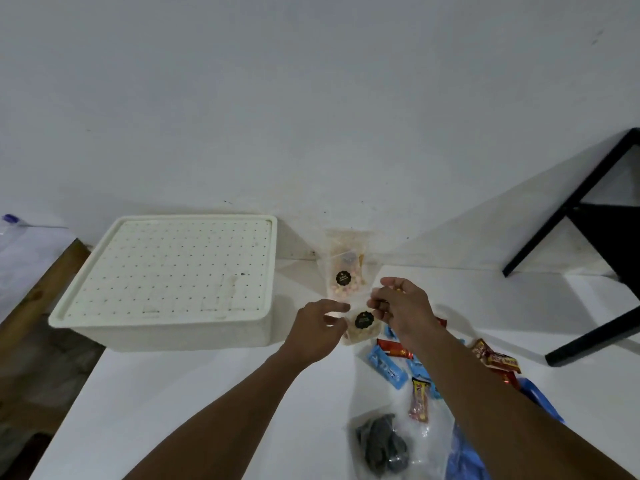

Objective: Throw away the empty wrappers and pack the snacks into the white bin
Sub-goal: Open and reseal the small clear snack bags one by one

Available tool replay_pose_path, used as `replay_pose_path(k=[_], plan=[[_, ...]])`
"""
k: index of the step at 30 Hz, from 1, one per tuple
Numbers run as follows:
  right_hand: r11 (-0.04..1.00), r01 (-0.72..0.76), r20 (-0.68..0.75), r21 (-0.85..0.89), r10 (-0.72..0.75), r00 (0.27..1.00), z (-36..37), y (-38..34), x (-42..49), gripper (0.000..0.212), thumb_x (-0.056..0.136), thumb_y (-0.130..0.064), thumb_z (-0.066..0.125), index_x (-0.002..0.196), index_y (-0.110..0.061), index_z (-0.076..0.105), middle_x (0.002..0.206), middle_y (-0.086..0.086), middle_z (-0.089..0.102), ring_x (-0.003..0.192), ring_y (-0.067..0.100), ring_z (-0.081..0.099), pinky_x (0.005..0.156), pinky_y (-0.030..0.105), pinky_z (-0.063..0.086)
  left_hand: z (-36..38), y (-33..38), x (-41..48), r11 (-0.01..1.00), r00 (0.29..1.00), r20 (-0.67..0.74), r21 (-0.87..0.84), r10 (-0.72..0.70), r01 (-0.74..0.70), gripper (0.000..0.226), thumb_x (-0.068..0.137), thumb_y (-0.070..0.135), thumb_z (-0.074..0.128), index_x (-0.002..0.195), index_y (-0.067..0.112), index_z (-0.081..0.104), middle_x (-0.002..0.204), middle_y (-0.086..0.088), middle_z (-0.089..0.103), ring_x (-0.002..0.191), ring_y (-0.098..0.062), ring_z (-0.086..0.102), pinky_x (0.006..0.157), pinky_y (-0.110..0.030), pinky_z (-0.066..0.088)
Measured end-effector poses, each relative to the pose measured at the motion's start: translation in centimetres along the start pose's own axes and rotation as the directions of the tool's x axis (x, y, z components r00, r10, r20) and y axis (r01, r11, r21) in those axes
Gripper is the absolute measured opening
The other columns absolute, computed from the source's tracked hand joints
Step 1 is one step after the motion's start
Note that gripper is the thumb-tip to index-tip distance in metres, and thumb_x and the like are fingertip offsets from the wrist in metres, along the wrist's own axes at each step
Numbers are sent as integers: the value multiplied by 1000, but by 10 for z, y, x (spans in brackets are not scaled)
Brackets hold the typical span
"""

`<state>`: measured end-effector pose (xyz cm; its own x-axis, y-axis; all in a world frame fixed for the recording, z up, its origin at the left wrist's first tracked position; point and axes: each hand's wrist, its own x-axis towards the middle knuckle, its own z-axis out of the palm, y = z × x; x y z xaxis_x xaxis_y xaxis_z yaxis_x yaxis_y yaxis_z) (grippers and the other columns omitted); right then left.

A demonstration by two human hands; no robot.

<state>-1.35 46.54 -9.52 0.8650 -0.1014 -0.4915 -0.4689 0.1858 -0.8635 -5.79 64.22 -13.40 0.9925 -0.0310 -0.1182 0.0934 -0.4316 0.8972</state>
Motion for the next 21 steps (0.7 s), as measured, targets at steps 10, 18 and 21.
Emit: replay_pose_path(k=[10, 18, 21], plan=[[893, 88, 86, -441, -55, 995, -25, 5, 70, 17, 79, -14, 66, 84, -29, 72, 107, 20, 68, 93, 36, 64, 74, 37, 46, 16, -8, 91, 968, 986, 40, -191, -160, 165, 14, 83, 9, 72, 90, 19, 79, 101, 3, 76, 84, -18, 74, 83, -40, 62], [875, 134, 47, -466, -127, 991, -40, -17, 150, 26, 87, -2, 61, 93, -20, 77, 109, 7, 71, 97, 24, 68, 90, 45, 56, 41, 11, 179, 983, 986, 80, -102, -148, 156, 22, 87, 14, 69, 108, 16, 75, 115, 0, 72, 109, -17, 67, 98, -33, 53], [873, 128, 36, -471, -126, 991, -43, -24, 179, 22, 88, -2, 61, 98, -17, 75, 113, 5, 68, 106, 25, 65, 97, 47, 54, 51, 16, 203, 987, 985, 82, -36, -150, 154, 27, 89, 13, 67, 115, 14, 73, 122, 0, 70, 115, -16, 63, 97, -23, 47]])
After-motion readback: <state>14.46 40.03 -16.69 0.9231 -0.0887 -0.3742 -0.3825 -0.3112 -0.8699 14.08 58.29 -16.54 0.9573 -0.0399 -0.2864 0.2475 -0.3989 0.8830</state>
